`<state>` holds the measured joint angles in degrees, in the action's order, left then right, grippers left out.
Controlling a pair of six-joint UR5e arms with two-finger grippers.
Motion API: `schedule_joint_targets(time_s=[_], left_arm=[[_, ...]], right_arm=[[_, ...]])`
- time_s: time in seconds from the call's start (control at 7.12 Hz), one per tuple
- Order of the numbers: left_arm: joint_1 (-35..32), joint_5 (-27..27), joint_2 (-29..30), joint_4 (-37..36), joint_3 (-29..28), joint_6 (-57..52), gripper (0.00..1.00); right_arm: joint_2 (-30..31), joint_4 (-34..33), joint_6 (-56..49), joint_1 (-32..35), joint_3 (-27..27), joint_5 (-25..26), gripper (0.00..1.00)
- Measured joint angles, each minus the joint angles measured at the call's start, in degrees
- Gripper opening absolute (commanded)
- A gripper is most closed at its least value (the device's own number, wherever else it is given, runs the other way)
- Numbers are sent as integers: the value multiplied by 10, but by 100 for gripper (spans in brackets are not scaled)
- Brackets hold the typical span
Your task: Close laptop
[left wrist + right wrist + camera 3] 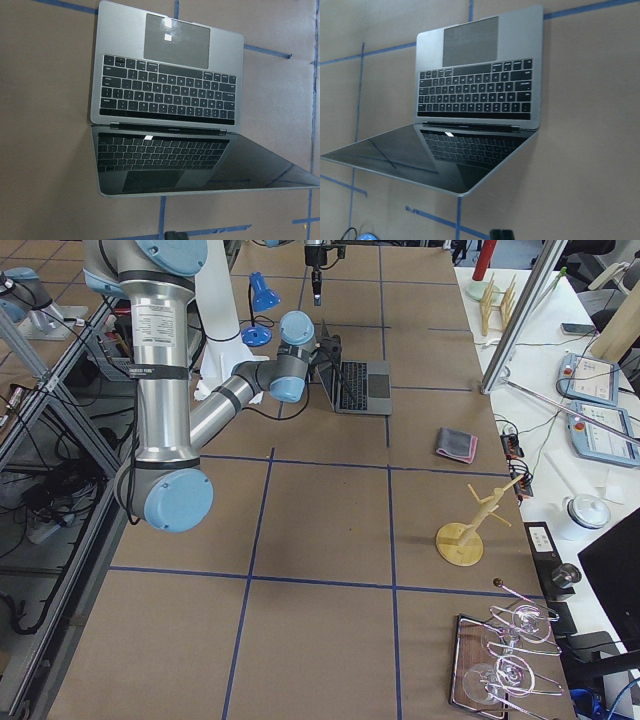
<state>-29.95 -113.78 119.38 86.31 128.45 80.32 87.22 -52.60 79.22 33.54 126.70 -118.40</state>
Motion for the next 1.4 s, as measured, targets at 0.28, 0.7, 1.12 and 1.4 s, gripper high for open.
schedule_joint_targets(time_s=[0.28,0.7,1.12,1.4], left_arm=[[30,15,2,0,-6,0,0],[49,38,18,0,-41,-1,0],[51,40,25,0,-65,-2,0],[52,39,27,1,-81,-2,0]], right_arm=[[-29,0,28,-131,0,165,0],[-47,-37,27,-219,-14,309,0],[-83,-103,25,-219,-17,348,0],[-88,-122,24,-210,-21,356,0]])
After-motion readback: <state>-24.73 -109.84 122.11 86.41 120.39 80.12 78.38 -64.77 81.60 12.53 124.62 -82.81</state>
